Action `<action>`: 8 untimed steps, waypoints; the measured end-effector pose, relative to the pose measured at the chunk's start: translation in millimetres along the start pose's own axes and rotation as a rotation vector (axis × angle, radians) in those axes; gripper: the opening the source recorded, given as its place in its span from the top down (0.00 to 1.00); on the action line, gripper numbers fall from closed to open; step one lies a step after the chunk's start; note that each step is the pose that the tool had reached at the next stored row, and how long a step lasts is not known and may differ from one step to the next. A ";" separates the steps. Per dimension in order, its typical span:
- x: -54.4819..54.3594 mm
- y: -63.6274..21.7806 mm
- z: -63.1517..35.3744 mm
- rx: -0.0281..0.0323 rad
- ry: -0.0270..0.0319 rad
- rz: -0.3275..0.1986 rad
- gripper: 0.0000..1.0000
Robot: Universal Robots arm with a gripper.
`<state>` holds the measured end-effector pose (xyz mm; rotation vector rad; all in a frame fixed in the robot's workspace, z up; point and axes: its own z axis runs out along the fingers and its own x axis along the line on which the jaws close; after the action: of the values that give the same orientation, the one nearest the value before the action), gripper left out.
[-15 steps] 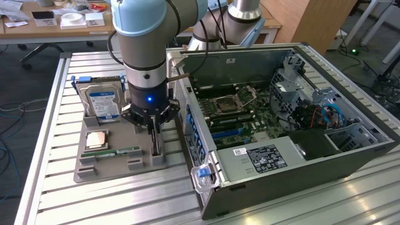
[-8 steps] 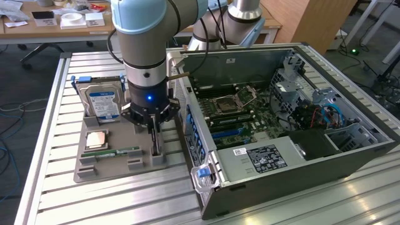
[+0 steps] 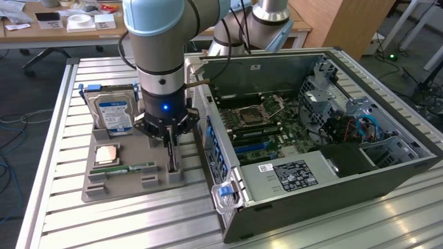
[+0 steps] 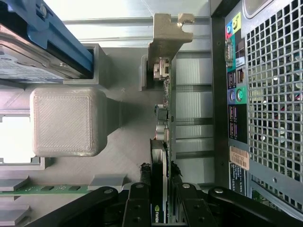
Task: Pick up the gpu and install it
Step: 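Pick up the gpu and move the gpu toward the slot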
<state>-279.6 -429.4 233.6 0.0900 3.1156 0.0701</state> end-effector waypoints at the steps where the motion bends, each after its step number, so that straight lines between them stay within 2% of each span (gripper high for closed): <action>1: 0.0 0.1 -1.3 0.0000 0.0001 0.000 0.74; 8: -0.3 0.6 -12.8 0.0000 0.0000 0.000 0.74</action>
<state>-279.6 -429.4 246.4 0.0899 3.1157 0.0701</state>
